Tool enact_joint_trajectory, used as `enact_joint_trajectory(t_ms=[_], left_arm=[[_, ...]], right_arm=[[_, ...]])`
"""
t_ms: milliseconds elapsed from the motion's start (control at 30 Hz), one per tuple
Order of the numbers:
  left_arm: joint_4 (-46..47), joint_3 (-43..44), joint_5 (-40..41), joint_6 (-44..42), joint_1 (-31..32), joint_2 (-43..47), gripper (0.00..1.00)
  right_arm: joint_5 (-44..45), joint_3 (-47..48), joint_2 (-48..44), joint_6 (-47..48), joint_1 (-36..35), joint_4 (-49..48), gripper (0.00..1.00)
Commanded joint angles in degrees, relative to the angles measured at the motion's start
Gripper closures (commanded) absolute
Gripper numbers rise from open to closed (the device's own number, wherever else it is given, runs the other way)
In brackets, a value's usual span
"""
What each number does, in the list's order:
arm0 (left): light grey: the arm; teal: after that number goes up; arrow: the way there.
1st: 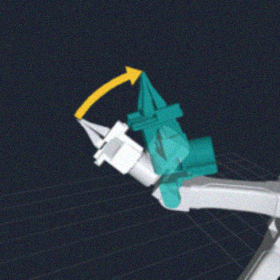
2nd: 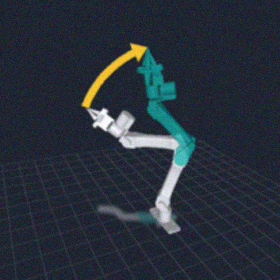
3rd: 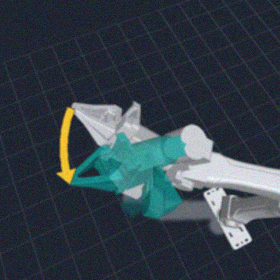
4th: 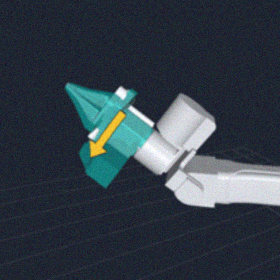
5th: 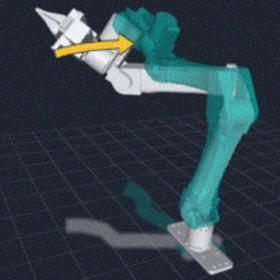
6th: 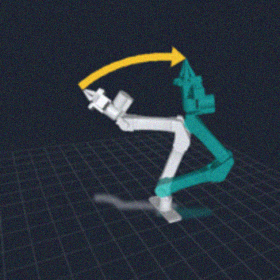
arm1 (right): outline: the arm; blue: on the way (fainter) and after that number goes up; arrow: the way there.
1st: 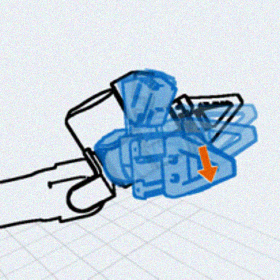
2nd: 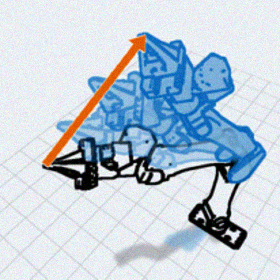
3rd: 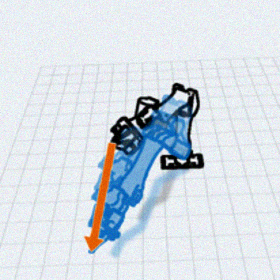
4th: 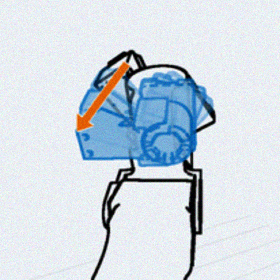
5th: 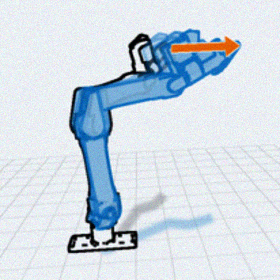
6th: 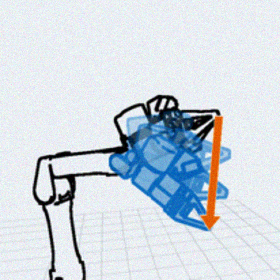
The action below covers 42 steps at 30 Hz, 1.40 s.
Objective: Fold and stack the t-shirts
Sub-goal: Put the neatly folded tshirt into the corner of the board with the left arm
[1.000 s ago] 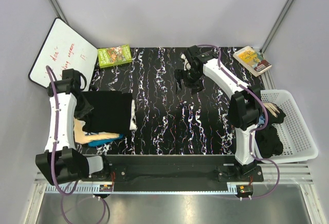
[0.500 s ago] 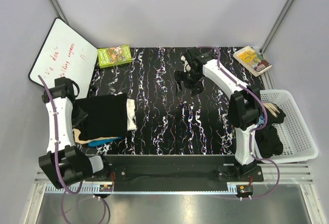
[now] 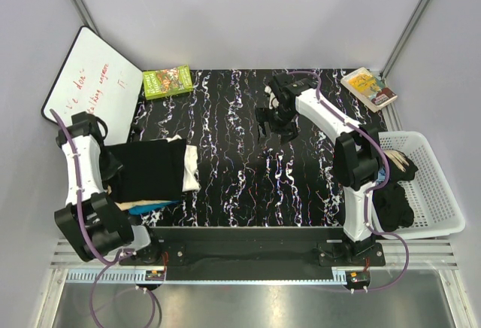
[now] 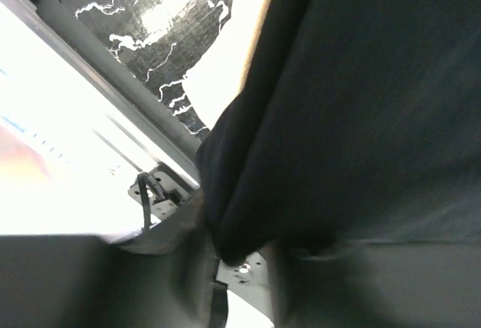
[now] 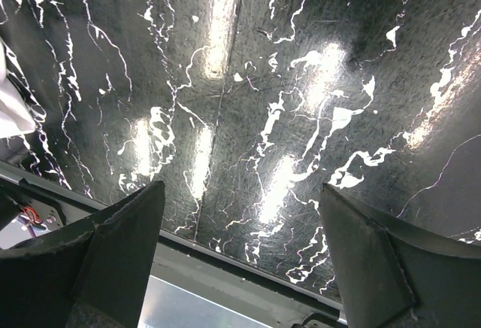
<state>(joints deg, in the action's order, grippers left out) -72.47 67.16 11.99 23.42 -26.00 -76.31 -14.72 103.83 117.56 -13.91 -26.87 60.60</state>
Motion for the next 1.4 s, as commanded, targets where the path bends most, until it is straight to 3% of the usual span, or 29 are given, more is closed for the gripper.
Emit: enact_joint_trajectory(t_ms=[0, 200, 333, 433, 633, 767, 867, 967, 1000, 1133, 1367], left_arm=[[3.8, 2.5, -1.1, -2.1, -0.4, 3.0, 0.01], [2.9, 6.9, 2.2, -2.2, 0.8, 12.7, 0.01], [4.0, 5.0, 2.5, -1.4, 2.4, 14.3, 0.01], [6.4, 4.8, -3.8, -2.0, 3.1, 13.8, 0.01], [14.3, 5.9, -26.3, -4.4, 5.6, 9.4, 0.01], [20.1, 5.5, -34.6, -3.2, 7.9, 6.5, 0.03], [26.6, 1.7, -46.1, 0.9, 8.0, 4.7, 0.14], [32.3, -4.6, -53.0, 7.3, 7.9, 2.8, 0.96], [33.4, -6.3, -53.6, 9.0, 7.8, 2.3, 1.00], [47.5, -19.2, -62.9, 21.4, 7.5, 3.2, 1.00], [77.0, -38.7, -67.6, 39.8, 2.9, 0.8, 1.00]], right_arm=[[-1.7, 0.1, 0.5, -0.5, 0.2, -1.2, 0.09], [-1.8, 0.2, 1.3, -1.2, 0.2, -1.4, 0.09], [-2.2, 0.6, 1.9, -1.5, 0.2, -1.4, 0.09], [-2.0, 0.8, 2.0, -1.5, 0.1, -1.3, 0.09], [-1.5, 0.4, 2.0, -2.2, 0.1, -1.3, 0.09], [-1.0, 0.1, 1.8, -2.9, 0.2, -1.4, 0.09], [-0.5, -0.2, 1.8, -3.1, 0.1, -1.4, 0.09], [-0.4, -0.3, 1.9, -3.2, 0.1, -1.4, 0.09], [-0.3, -0.3, 1.8, -3.4, 0.1, -1.4, 0.09], [0.2, -0.4, 2.1, -3.1, 0.1, -1.4, 0.09], [0.0, -0.6, 2.9, -3.1, 0.1, -1.4, 0.09]])
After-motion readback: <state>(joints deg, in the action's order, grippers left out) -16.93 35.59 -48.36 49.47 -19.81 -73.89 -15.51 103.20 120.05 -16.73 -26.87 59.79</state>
